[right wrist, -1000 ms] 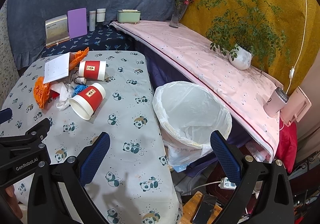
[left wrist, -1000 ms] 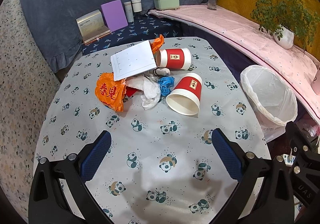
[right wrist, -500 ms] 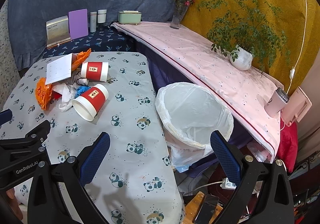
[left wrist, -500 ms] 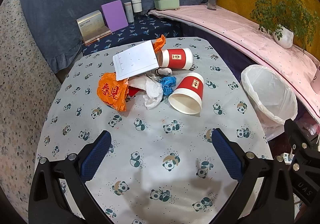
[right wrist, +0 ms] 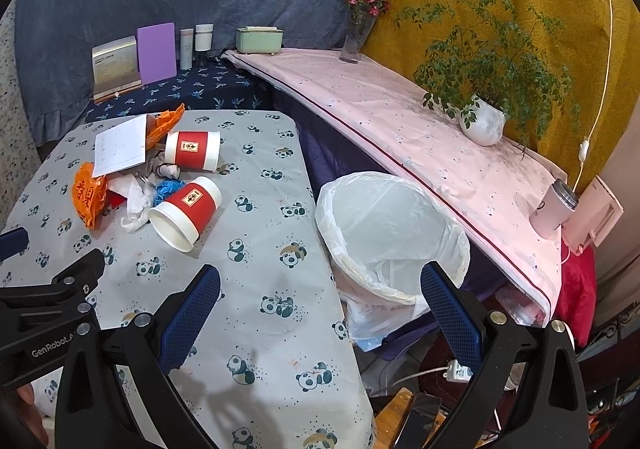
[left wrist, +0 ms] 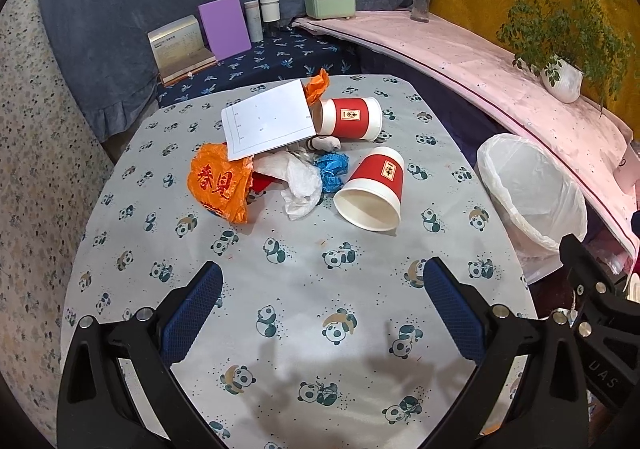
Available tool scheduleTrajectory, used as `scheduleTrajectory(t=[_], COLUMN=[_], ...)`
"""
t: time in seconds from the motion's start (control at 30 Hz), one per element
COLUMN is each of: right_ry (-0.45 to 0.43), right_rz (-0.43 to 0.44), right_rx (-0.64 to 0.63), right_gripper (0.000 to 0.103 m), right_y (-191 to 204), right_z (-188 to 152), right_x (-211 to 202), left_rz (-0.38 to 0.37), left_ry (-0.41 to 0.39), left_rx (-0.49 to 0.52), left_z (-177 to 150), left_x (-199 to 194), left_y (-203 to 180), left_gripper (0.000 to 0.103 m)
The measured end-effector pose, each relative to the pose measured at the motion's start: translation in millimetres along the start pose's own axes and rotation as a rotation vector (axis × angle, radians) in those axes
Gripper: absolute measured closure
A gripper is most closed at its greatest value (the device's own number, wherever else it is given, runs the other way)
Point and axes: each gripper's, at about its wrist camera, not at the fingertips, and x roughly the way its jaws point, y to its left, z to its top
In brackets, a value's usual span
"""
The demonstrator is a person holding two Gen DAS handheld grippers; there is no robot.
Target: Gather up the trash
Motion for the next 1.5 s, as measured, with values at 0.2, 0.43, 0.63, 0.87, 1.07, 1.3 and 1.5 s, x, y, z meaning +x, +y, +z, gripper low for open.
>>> scheduleTrajectory(t=[0.2,0.43,0.63,0.87,1.07,1.3,1.5], right_ry=[0.008,0.054,0.083,0.113,0.131,0.158,0.167], right_rz=[0.002,0.048,0.103,0.155,0.170,0.175,0.182], right_rx=[0.023,0.035,0.001,-0.028,-0.049,-0.069,-0.057], right_gripper=[0.007,0.007,0.009,0.019,0.032,0.056,0.094], right_y=[5.9,31.3,67.0,101.9,119.5,129.4,127.6], right_z=[0.7,3.5,7.1,12.9,19.3,20.1,21.0], right_x=[15.2,51.5,85.1,117.6,138.1,153.7,155.0], left_rz=[0.000,0.032,0.056,0.065,0.043,0.022,0.024], left_ry=[0.013,0.016,0.048,0.055,0.062,0.100,0.105], left_rx=[-0.024,-0.041,-0.058,-0.104,-0.113,-0.108,-0.114], left_z=[5.5,14.8,21.1,32.4,42.1,44.6,41.6], left_x=[21.5,59.4,95.3,126.5,142.6,153.0,146.2], left_y=[17.2,51.5,79.4,106.1,111.9,112.8,112.5], left_gripper=[0.007,0.007,0.007,0.007,0.016,0.056,0.090])
